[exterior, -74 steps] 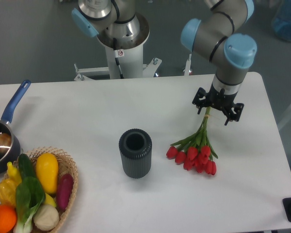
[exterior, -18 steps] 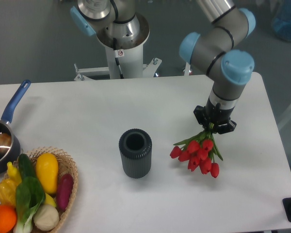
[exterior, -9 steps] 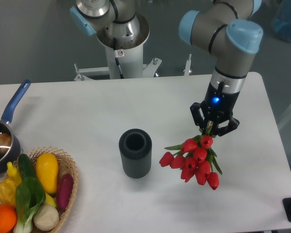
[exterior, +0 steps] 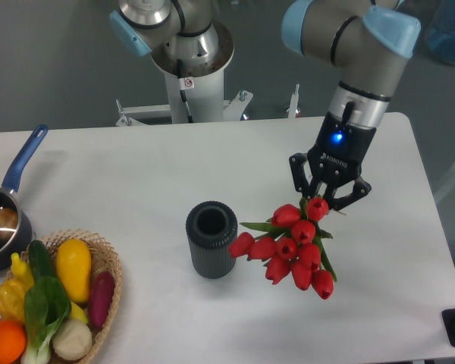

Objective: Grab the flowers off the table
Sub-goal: 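Lift the tulip bouquet up off the table toward the grey vase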

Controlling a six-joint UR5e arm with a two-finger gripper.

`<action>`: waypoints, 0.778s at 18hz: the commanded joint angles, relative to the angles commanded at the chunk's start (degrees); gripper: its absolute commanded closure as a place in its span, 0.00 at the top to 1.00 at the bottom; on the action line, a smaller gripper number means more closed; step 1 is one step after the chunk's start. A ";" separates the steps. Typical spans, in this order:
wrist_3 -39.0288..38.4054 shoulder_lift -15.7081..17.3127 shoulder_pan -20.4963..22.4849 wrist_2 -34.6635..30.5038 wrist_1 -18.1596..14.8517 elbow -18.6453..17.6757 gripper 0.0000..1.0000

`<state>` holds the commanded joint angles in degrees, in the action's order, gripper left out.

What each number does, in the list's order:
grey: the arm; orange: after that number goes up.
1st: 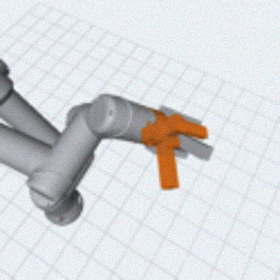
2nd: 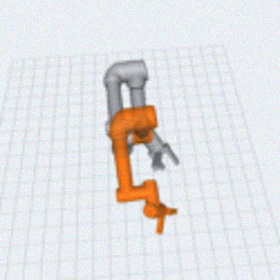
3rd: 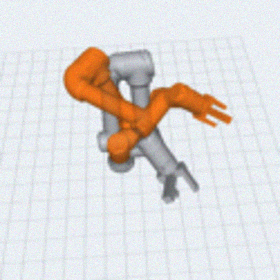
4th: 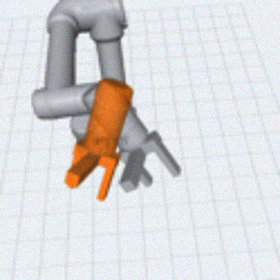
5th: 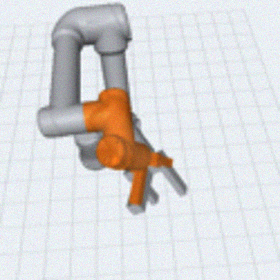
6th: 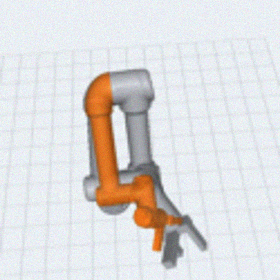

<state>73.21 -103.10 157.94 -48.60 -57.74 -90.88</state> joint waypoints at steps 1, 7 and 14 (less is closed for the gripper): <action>0.00 0.35 0.09 0.00 -0.09 0.00 0.23; 0.00 1.67 0.53 0.18 -0.18 -0.44 0.23; 0.00 2.02 0.53 0.18 -0.18 -0.70 0.23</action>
<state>73.21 -101.07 158.47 -48.43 -57.92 -91.58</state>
